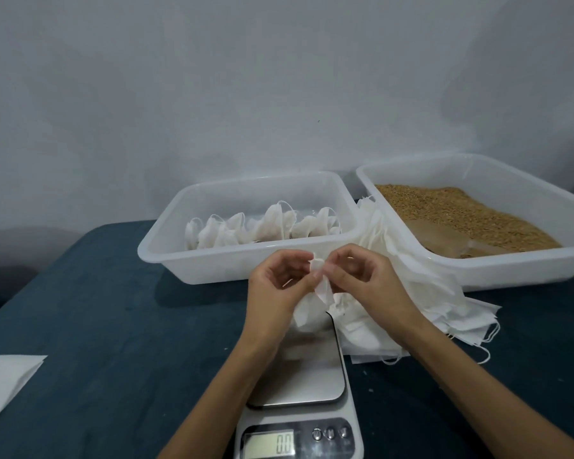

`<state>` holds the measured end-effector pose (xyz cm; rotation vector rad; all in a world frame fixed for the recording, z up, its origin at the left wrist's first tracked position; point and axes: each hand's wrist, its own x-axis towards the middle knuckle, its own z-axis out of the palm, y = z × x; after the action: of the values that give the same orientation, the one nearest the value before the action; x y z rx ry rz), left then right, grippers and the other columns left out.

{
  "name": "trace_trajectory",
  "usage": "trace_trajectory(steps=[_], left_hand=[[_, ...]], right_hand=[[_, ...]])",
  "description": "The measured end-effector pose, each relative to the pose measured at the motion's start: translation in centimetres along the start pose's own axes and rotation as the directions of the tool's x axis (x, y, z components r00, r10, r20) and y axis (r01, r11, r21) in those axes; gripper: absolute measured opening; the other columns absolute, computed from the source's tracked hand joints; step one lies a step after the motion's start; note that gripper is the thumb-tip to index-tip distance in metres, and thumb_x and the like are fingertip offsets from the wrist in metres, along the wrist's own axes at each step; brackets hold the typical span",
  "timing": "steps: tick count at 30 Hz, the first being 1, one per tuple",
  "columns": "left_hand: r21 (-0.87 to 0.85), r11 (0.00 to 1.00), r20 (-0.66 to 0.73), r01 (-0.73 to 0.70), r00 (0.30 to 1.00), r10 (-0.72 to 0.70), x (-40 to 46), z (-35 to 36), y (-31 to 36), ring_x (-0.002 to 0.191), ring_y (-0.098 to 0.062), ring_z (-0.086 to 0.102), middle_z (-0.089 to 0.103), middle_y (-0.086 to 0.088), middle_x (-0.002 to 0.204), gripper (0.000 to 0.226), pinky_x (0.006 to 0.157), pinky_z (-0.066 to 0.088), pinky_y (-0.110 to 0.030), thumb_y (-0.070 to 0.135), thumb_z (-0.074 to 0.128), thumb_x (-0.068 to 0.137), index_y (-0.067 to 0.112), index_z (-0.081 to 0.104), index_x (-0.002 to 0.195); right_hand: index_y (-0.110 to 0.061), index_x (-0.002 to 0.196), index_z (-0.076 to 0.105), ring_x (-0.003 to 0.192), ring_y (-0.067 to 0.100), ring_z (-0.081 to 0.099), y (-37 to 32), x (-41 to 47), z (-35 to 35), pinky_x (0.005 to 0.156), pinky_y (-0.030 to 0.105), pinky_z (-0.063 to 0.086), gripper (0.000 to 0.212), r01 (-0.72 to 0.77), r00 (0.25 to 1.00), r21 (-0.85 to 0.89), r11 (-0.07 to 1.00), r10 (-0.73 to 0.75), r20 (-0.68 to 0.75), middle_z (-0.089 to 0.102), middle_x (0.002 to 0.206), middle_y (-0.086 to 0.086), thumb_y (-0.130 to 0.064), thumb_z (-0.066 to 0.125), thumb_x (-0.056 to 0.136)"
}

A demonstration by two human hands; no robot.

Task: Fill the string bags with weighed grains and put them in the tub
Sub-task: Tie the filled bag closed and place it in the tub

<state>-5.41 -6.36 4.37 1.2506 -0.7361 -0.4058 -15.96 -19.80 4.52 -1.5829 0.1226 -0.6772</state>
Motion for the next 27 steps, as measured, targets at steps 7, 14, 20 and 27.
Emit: trace_trajectory(steps=[7,14,20,27], left_hand=[[-0.031,1.0,-0.03,0.003,1.0,-0.004,0.05,-0.04,0.37,0.084,-0.013,0.071,0.074,-0.006,0.089,0.022,0.078,0.057,-0.021,-0.003,0.078,0.086,0.005,0.075,0.107],[-0.045,0.999,-0.047,0.018,0.999,-0.021,0.39,-0.17,0.03,0.083,-0.012,0.07,0.072,-0.004,0.088,0.022,0.077,0.056,-0.02,-0.003,0.078,0.086,0.007,0.076,0.106],[0.003,0.999,-0.027,-0.044,0.999,0.045,0.15,-0.03,0.21,0.085,-0.01,0.068,0.07,-0.001,0.088,0.025,0.081,0.056,-0.022,-0.007,0.076,0.087,0.005,0.074,0.109],[0.039,0.998,0.044,-0.059,0.997,0.057,-0.27,0.45,0.5,0.088,-0.017,0.07,0.071,-0.007,0.093,0.026,0.085,0.059,-0.029,-0.002,0.077,0.088,0.008,0.072,0.111]], right_hand=[[-0.017,0.083,0.047,0.079,0.019,0.073,-0.01,-0.08,-0.16,0.074,0.025,0.055,0.031,0.061,0.998,-0.112,0.992,-0.063,-0.015,0.076,0.089,0.01,-0.003,0.073,0.09],[-0.019,0.093,0.07,0.081,0.015,0.069,0.45,-0.46,0.52,0.073,0.021,0.053,0.017,0.272,0.96,-0.47,0.84,-0.273,0.069,0.069,0.085,-0.012,-0.004,0.062,0.097],[-0.022,0.094,0.07,0.081,0.013,0.072,0.5,-0.47,0.65,0.073,0.021,0.056,0.01,0.157,0.978,-0.383,0.91,-0.197,-0.068,0.073,0.085,-0.008,-0.031,0.074,0.092],[-0.008,0.096,0.055,0.076,0.03,0.073,-0.04,-0.12,0.07,0.073,0.039,0.058,0.029,-0.002,0.997,-0.063,0.998,-0.002,-0.071,0.076,0.08,0.013,-0.023,0.078,0.088]])
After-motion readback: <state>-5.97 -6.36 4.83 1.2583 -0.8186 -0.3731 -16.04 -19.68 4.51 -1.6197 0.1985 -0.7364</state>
